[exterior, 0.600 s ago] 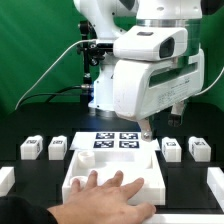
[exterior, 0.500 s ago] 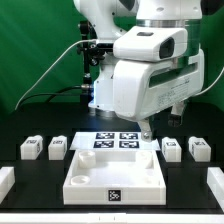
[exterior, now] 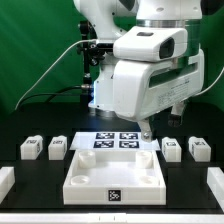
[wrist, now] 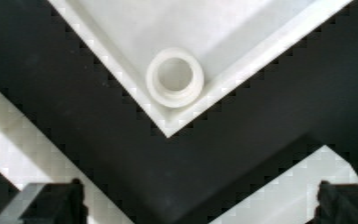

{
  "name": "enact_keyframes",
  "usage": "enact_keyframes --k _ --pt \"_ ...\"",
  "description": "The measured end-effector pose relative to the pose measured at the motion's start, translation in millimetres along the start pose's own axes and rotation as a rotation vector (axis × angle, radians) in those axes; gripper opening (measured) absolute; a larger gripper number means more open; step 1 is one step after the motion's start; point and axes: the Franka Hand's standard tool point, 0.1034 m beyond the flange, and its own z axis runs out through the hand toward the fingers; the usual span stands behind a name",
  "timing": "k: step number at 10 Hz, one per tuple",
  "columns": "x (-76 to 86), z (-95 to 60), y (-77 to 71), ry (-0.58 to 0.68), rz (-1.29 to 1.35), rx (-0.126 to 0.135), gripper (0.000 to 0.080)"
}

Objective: Assemble one leg

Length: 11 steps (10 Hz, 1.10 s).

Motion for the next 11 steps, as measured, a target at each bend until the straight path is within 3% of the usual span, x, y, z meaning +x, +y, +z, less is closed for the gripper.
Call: enact_keyframes --k 8,9,10,11 --pt "-0.2 0.6 -0.2 -0.001 -0.024 0.001 0.0650" --pt "-3.8 3.6 -3.6 0.000 -0.052 0.001 0.0650" --pt "-19.4 13.1 -18.3 -0.009 -0.120 0.009 0.0650" --pt "-37.2 20.5 -32.8 0.001 -0.282 -0.005 0.0650"
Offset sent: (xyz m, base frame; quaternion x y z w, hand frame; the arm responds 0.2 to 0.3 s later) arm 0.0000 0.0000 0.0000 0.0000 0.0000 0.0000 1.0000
